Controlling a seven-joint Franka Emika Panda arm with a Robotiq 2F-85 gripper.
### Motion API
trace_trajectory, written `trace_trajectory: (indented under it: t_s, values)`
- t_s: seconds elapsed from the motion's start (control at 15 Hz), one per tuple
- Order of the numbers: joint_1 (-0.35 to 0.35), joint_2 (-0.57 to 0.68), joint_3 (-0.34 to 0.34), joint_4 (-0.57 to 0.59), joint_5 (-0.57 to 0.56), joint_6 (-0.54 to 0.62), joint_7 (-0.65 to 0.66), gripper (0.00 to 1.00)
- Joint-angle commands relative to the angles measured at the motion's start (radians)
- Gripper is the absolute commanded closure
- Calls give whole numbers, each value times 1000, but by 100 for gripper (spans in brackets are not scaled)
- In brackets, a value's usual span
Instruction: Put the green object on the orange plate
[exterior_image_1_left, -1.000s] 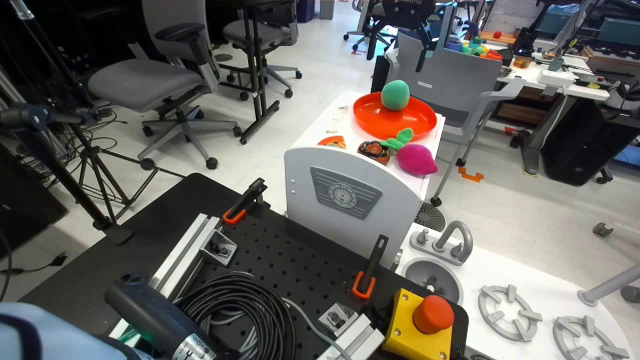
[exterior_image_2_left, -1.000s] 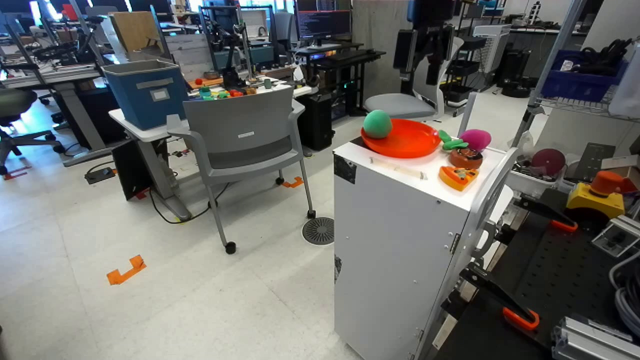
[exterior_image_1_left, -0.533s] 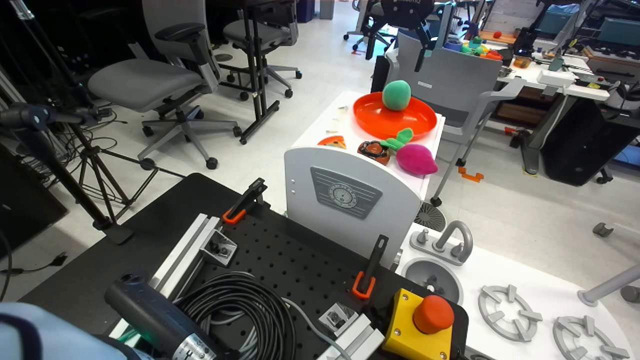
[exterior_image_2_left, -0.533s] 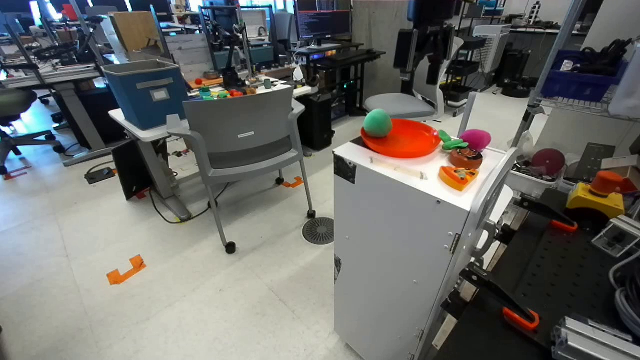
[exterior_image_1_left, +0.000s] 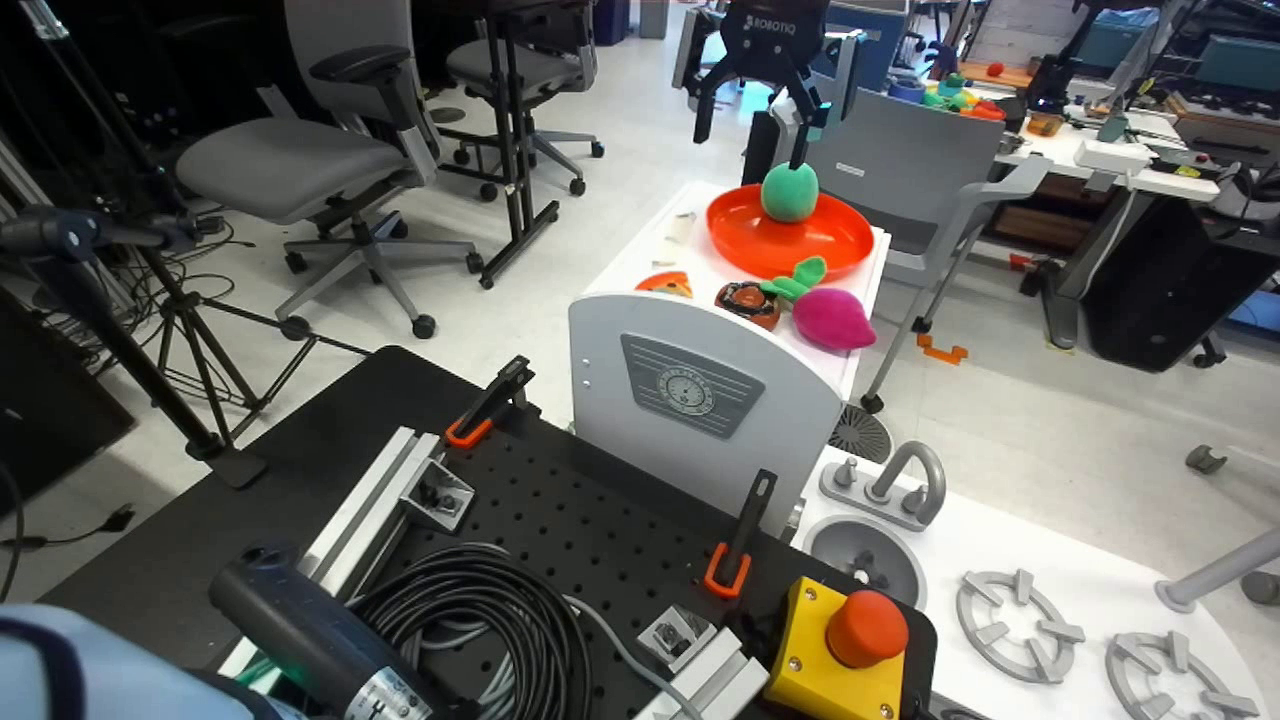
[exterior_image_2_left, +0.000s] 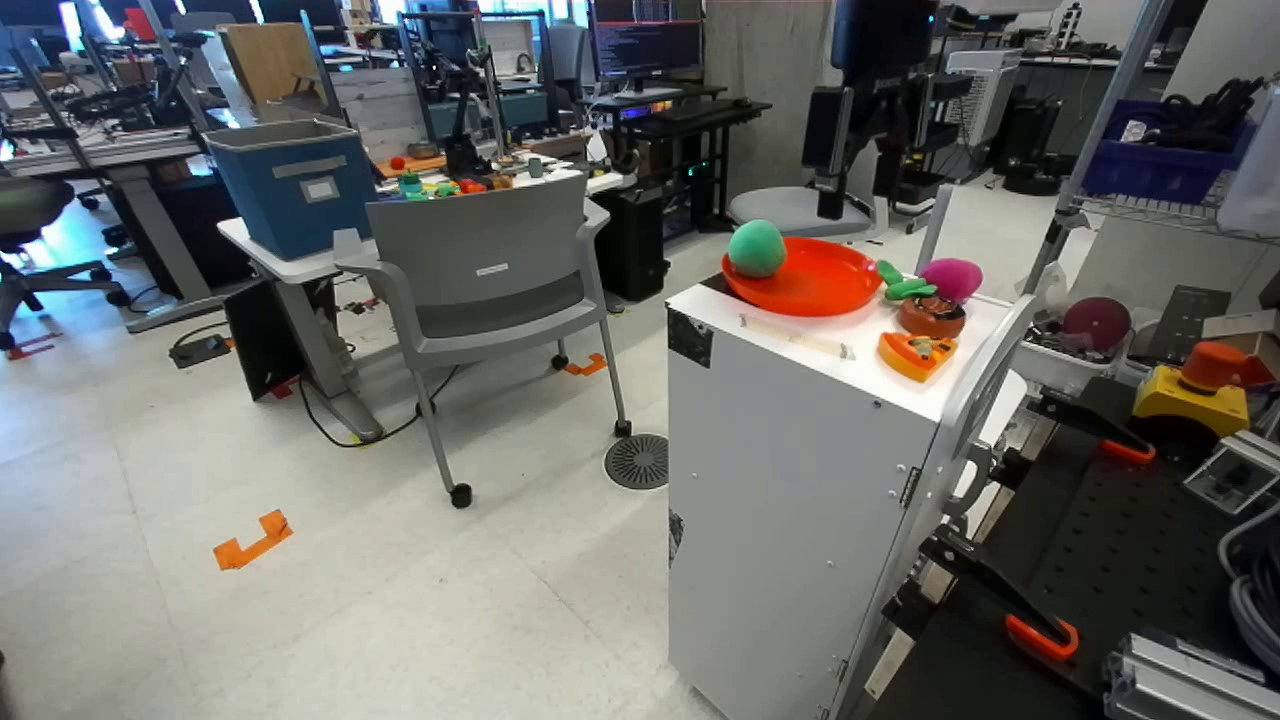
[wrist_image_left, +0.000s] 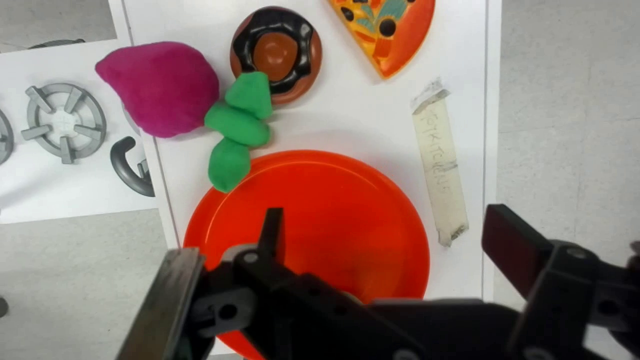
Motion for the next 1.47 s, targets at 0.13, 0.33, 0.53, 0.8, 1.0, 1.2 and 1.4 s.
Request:
trace_trajectory:
  t_s: [0.13,0.33,0.53,0.8,1.0,1.2,1.4]
  values:
    - [9,-61,3,-70,2,20,12,0]
    - [6,-32,1,-41,0,-1,8,0]
    - [6,-36,1,-45,0,-1,8,0]
    - [6,-36,1,-45,0,-1,8,0]
    - [6,-36,1,-45,0,-1,8,0]
    - [6,-36,1,-45,0,-1,8,0]
    - [6,-36,1,-45,0,-1,8,0]
